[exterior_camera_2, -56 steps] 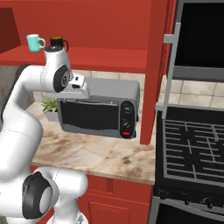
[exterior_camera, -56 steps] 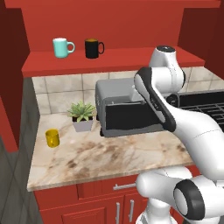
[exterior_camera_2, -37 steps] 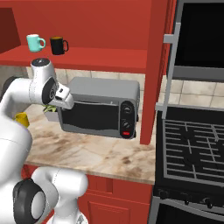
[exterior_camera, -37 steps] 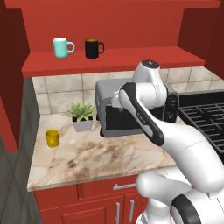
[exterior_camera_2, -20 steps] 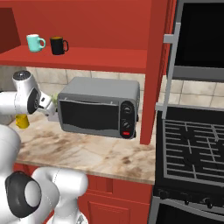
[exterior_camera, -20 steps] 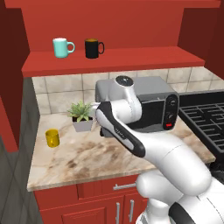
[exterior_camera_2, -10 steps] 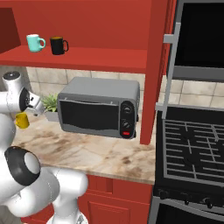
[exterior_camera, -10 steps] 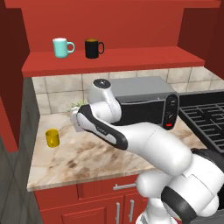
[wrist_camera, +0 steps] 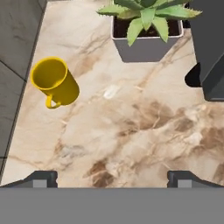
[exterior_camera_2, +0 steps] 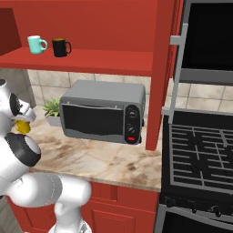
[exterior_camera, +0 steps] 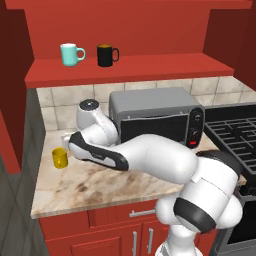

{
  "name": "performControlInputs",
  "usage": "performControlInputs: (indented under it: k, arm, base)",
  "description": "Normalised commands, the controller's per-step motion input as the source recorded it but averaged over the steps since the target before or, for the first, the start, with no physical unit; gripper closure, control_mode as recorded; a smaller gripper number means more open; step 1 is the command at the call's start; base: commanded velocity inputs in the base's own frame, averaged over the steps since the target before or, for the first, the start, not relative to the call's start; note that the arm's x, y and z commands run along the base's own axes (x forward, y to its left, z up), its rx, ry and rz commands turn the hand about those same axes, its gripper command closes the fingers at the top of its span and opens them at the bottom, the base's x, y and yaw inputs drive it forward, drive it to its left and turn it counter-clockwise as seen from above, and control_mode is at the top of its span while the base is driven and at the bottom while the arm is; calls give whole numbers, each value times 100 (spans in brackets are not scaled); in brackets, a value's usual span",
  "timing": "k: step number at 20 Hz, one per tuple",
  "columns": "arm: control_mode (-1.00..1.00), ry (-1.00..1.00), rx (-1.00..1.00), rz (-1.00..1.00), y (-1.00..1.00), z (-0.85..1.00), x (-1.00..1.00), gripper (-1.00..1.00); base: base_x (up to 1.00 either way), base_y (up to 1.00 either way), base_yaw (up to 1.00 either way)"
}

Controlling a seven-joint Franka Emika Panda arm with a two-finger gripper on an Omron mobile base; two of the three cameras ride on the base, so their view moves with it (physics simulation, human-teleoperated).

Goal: Pick the mug on the counter and place it in the cabinet with the handle facing the right, like the mugs already inside.

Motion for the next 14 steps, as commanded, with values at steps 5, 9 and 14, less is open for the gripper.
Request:
performControlInputs:
  k: [5, 9, 14]
  arm:
    - [-100, 0, 0, 0, 30, -30, 12, -100]
    - [-100, 0, 3, 1, 21, -35, 11, -100]
    - [-100, 1, 2, 4, 20, -27, 6, -100]
  base:
    - [0, 0, 0]
    - [0, 0, 0]
    - [0, 0, 0]
